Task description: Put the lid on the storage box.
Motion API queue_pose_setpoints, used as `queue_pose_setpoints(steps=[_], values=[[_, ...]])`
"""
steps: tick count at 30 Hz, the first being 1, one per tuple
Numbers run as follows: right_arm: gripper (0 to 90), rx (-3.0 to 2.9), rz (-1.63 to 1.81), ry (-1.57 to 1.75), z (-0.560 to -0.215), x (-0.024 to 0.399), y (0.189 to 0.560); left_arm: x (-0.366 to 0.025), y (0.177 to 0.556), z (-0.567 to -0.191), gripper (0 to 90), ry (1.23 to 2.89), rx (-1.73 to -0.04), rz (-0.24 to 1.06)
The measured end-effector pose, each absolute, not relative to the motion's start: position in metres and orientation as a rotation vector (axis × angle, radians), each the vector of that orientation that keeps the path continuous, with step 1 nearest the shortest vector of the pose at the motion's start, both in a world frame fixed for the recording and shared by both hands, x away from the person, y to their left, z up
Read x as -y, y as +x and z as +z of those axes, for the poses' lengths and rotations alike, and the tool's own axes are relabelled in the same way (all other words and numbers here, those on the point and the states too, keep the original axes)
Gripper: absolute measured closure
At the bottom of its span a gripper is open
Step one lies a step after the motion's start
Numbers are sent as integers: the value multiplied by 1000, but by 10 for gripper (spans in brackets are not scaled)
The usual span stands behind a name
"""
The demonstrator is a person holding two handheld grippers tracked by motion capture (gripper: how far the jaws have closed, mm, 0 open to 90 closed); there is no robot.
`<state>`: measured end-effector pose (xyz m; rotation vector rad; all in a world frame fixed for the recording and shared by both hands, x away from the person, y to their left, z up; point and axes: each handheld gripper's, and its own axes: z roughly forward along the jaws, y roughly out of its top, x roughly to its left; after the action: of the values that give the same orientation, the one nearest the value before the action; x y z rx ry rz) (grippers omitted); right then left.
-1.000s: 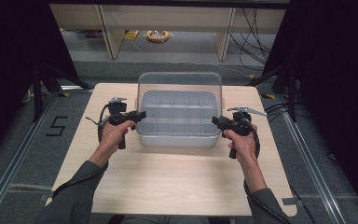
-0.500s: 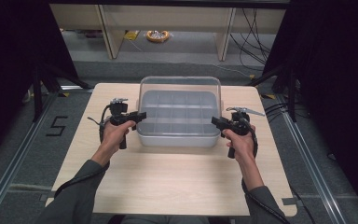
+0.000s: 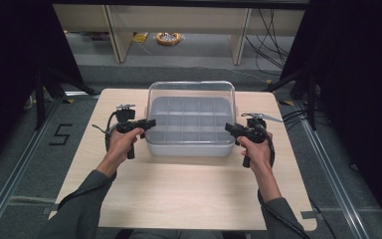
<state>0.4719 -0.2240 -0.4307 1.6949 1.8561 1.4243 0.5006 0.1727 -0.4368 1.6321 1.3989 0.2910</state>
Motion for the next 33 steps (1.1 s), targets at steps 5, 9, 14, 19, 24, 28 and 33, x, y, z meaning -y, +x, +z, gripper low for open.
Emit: queue_pose_setpoints(steps=[5, 9, 14, 19, 24, 28, 33], values=[[556, -1864, 1418, 1635, -434, 227, 474, -174, 500, -439, 548, 1639, -1399, 280], [550, -1865, 1411, 1645, -439, 228, 475, -173, 501, -444, 544, 1613, -1410, 265], [542, -1851, 1437, 1680, -447, 230, 476, -169, 501, -448, 576, 1688, -1380, 367], [516, -1853, 1438, 1674, -446, 229, 477, -162, 497, -448, 571, 1769, -1344, 458], [512, -1842, 1442, 1772, -446, 225, 477, -165, 497, -450, 574, 1757, -1352, 431], [510, -1838, 1444, 1768, -448, 225, 477, -166, 497, -450, 574, 1753, -1358, 415], [507, -1878, 1407, 1751, -445, 226, 479, -166, 498, -451, 574, 1753, -1354, 411]])
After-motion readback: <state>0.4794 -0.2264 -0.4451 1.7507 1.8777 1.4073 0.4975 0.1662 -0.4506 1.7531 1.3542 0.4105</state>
